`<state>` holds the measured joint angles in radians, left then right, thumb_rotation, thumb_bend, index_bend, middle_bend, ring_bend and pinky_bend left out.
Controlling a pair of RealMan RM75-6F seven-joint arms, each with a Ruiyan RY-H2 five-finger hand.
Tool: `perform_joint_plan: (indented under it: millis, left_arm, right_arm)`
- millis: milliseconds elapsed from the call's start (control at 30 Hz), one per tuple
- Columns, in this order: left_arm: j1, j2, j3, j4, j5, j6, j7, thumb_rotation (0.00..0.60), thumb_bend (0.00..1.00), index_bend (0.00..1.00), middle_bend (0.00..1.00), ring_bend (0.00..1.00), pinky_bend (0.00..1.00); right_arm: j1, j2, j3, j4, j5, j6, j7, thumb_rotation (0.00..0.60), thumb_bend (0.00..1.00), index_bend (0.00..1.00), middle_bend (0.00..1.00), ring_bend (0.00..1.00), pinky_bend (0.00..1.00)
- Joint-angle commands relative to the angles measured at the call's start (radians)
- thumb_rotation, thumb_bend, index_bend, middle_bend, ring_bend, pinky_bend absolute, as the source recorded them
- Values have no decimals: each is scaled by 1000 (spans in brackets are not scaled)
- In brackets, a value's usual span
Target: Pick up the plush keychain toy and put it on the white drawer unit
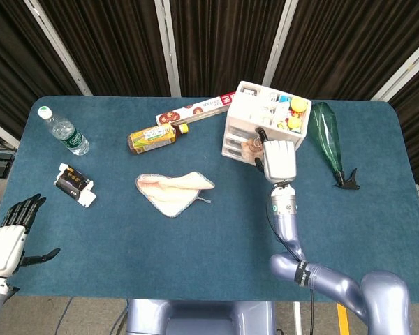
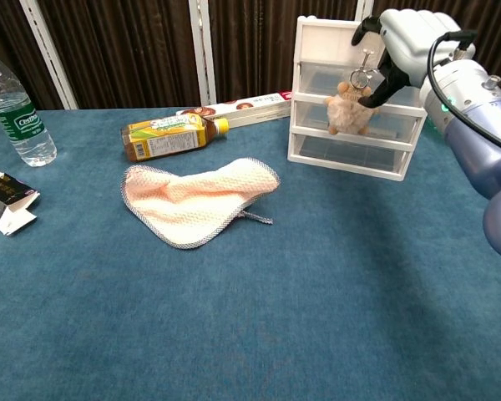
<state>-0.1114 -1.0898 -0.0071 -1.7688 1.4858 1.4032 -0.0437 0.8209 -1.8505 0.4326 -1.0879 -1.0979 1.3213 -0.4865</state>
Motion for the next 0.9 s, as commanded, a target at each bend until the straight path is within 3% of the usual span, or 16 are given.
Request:
perform_joint_plan:
  millis: [33, 300, 433, 567, 733, 900]
  left_arm:
    - [0, 0, 1, 0, 3, 2, 0, 600, 100, 0, 0, 0, 0]
    - [3, 1, 5, 2, 18, 11, -3, 600, 99, 0, 0, 0, 0]
    - [6, 4, 10, 2, 27, 16, -6, 600, 100, 0, 0, 0, 0]
    - [12, 6, 13, 1, 35, 27, -6, 600, 100, 0, 0, 0, 0]
    - [20, 3, 16, 2, 44, 43, 5, 600, 100, 0, 0, 0, 0]
    - [29, -6, 20, 6, 57, 60, 29, 600, 99, 0, 0, 0, 0]
  right_arm:
    - [-15, 18, -1, -35, -20, 32, 6, 600, 138, 62, 1000, 1000, 881]
    - [-100, 111, -39, -213, -80, 116, 28, 600, 138, 70, 1000, 1000, 857]
    - [-186, 200, -108, -327, -144, 170, 68, 600, 138, 77, 1000, 979, 807]
    - [-293, 313, -203, -438, -228, 235, 130, 600, 138, 69, 982, 895, 712]
    - [-422, 440, -338, -506, -341, 313, 233, 600, 135, 43, 783, 689, 502]
    - [-510, 551, -445, -546, -420, 342, 310, 600, 117, 6, 455, 318, 263]
